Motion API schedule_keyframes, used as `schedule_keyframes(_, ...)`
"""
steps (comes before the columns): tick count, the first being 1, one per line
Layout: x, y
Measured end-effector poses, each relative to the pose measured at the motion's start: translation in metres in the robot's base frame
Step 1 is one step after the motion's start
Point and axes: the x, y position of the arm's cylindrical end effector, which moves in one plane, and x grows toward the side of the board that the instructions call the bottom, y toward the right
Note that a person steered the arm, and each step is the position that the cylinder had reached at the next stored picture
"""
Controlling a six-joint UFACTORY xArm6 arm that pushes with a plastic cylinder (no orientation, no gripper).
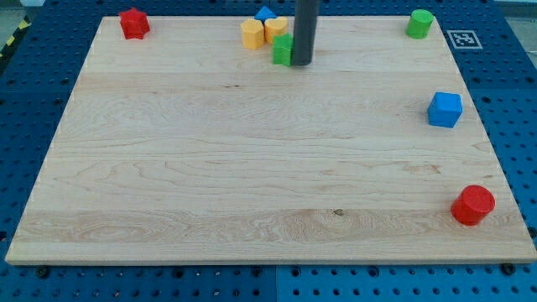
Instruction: Slide blue cube towards green star
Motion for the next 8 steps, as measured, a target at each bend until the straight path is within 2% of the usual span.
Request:
schedule_keyframes(1,-0.002,0.005)
schedule_keyframes(2,0.031,0.079)
schedule_keyframes(4,0.058,0.272)
schedule_keyframes(5,0.094,0.305)
schedule_keyframes(6,0.125,0.259)
schedule_keyframes(8,0.126,0.225)
